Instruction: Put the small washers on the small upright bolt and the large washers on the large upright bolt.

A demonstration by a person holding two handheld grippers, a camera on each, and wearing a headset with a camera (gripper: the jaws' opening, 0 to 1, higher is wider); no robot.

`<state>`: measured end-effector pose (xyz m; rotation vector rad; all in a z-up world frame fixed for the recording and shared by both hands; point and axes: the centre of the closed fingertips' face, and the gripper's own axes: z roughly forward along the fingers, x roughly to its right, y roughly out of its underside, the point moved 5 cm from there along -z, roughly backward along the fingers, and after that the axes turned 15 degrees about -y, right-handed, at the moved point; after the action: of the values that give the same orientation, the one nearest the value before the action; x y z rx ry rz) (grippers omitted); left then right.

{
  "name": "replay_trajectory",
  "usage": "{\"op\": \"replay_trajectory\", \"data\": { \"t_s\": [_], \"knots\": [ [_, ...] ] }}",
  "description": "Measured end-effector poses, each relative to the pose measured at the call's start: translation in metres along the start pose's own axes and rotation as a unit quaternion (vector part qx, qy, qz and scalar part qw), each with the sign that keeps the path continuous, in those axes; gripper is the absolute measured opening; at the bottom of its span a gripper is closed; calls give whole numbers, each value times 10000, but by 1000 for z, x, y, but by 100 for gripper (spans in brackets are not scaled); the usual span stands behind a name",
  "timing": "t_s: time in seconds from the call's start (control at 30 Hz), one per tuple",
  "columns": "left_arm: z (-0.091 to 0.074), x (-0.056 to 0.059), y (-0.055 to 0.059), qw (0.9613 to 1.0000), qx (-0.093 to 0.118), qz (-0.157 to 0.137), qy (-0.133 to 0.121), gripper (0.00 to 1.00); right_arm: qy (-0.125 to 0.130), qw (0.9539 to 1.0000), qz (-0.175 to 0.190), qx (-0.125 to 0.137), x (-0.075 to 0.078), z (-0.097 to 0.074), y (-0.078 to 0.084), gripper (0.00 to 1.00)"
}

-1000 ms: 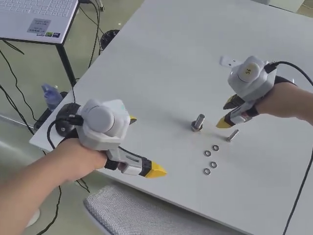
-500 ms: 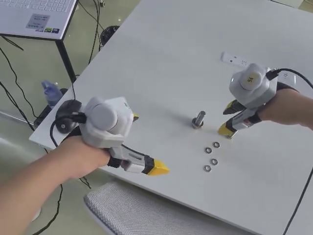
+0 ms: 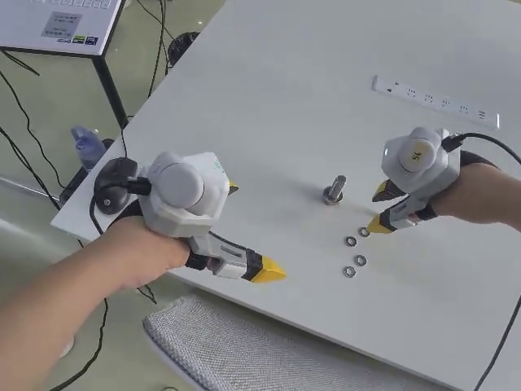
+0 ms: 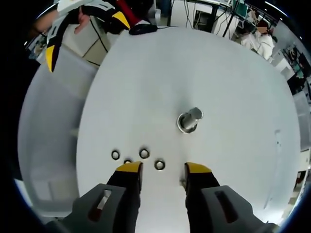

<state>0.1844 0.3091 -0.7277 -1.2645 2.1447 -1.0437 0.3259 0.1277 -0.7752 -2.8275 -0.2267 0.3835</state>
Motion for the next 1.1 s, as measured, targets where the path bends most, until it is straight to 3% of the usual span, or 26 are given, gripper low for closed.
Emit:
{"op": "replay_trajectory", "data": {
  "t_s": [0.5,1.1],
  "knots": [
    [1,-7,-1,10000,-17,81,-42,95,1,9999,82,-119,1,23,7,31],
    [1,-1,4,9999,-80,77,1,94,89,9995,213,-213,3,36,19,27]
  ]
}}
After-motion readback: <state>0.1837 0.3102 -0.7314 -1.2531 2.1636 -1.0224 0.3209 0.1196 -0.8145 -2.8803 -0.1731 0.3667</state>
